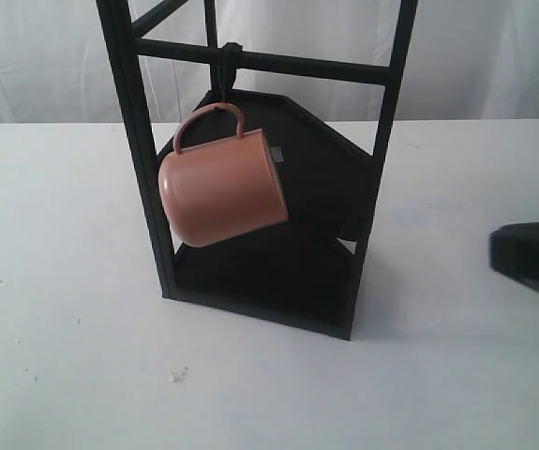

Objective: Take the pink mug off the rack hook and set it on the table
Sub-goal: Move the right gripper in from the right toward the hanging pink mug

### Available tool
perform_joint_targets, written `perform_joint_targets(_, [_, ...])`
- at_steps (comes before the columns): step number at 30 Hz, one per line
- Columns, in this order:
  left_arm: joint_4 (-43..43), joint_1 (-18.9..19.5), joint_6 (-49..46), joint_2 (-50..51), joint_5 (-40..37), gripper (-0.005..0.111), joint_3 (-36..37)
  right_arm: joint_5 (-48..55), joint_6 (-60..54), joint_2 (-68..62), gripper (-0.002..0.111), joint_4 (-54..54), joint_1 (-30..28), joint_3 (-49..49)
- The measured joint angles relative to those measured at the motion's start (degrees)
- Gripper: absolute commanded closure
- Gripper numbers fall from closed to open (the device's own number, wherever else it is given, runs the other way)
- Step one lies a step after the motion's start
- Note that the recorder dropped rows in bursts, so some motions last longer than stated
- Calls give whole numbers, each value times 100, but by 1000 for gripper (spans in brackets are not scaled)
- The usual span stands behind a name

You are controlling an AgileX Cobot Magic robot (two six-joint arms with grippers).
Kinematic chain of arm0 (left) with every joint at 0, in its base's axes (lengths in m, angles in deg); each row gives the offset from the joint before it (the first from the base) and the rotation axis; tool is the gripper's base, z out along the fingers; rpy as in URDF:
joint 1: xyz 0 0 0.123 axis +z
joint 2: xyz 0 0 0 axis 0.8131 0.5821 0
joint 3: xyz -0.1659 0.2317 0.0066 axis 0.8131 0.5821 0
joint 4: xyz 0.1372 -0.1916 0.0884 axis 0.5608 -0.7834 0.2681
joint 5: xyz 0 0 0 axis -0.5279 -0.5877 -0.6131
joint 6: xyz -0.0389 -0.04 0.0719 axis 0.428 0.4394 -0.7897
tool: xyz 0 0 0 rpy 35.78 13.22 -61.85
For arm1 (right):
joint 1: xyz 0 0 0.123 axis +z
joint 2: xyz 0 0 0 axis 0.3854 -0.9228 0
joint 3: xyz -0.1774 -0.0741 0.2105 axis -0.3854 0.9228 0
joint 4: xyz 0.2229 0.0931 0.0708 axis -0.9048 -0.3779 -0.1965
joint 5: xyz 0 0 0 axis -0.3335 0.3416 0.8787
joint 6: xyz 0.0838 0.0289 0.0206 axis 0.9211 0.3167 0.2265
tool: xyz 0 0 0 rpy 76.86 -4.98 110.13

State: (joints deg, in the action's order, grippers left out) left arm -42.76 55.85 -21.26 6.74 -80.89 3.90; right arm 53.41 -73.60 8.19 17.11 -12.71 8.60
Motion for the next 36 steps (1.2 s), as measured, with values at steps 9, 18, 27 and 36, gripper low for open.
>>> perform_joint_targets(9, [0, 0, 0, 0, 0, 107, 0, 267, -2299, -515, 49, -1610, 22, 0])
perform_joint_targets(18, [0, 0, 0, 0, 0, 107, 0, 521, -3894, -1300, 49, -2343, 22, 0])
perform_joint_targets(27, [0, 0, 0, 0, 0, 107, 0, 447, -4972, -1911, 42, -2603, 22, 0])
perform_joint_targets(36, [0, 0, 0, 0, 0, 107, 0, -55, -5234, -1947, 41, -2511, 735, 0])
